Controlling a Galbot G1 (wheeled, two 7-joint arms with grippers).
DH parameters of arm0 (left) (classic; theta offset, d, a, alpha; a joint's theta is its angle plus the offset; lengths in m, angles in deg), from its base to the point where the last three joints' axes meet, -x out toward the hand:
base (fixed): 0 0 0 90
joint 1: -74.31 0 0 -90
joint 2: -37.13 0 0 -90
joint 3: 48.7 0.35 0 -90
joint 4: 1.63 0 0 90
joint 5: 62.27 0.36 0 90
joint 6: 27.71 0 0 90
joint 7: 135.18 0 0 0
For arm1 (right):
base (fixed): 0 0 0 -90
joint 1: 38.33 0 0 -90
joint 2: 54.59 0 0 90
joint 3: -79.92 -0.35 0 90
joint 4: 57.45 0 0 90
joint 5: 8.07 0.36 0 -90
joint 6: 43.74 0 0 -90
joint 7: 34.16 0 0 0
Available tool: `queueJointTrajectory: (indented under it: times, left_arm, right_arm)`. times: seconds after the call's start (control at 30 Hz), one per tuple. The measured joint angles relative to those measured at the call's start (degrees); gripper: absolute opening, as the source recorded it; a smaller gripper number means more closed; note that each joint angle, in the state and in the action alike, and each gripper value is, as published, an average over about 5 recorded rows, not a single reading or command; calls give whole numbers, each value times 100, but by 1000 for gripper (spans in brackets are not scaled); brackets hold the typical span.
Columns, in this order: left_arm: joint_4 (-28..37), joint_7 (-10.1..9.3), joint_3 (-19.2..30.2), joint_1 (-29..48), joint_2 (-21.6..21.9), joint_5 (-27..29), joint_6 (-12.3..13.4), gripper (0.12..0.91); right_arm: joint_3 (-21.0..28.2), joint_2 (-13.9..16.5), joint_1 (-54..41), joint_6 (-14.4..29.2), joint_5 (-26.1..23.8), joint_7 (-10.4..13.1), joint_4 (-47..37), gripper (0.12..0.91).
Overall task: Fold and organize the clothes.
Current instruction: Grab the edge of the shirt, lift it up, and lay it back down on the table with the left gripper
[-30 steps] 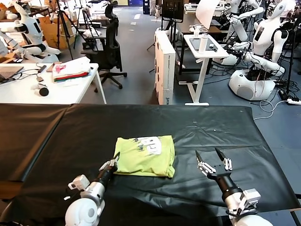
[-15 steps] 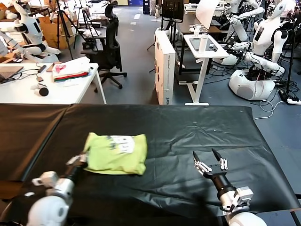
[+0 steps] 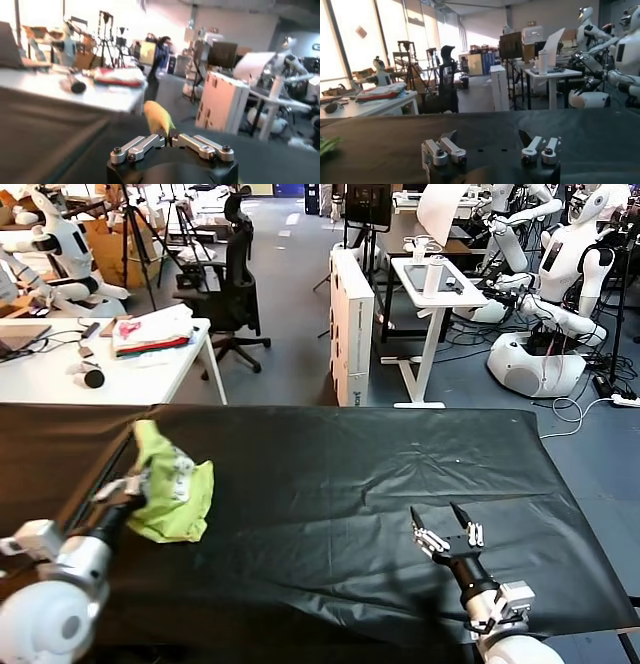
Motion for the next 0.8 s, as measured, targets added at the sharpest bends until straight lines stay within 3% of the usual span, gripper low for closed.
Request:
queueJointTrajectory:
  times: [0.1,0.3,0.5,0.6,0.8]
  left_arm:
    - [-70,-112,670,184,-405,116,-78,180]
    - [379,-134,2075,506,-1420,348,-26,180]
    - [1075,-17,2968,718,-2191,840,62,195]
    - [1336,96,3160,757,-2325,1129,115,309]
    - [1412,319,3336,746,-2370,1480,198,687]
  right_arm:
    - [-46,-28,95,0,-70,0,34,907]
    - [-66,-72,210,-11,-223,9,85,907]
    - [87,-19,121,-230,-231,2,98,907]
    - [215,70,19,-423,-106,-24,66,907]
    - [594,251,-447,-886,404,0,-133,907]
